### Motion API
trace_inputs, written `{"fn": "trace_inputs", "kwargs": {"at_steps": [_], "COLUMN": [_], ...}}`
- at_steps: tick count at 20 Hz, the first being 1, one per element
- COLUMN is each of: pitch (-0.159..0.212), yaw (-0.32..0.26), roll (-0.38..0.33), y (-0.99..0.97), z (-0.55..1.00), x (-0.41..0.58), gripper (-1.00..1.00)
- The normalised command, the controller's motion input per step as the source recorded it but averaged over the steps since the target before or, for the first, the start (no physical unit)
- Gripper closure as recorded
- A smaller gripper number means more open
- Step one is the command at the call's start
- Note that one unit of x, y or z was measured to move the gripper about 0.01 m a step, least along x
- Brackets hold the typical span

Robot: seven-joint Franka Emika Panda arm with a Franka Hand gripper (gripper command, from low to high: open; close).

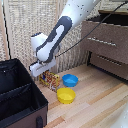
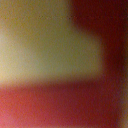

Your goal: Locate and clasp the grip of the topmost drawer. Steadily and circumspectly yank the drawer open. Discover and seize the nutrition bar using your clamp. Deposit the nutrition bar in the accessible drawer. Unclench the nutrition bar.

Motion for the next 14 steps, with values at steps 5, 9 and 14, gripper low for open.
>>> {"fn": "trace_inputs", "kwargs": {"at_steps": [5,9,14], "pitch": [0.049,0.044,0.006], "yaw": [-0.16,-0.098,-0.111], "roll": [0.026,0.002,0.0], "y": [0.0,0.0,0.02], "z": [0.77,1.0,1.0], "x": [0.158,0.261,0.221], "gripper": [1.0,1.0,1.0]}}
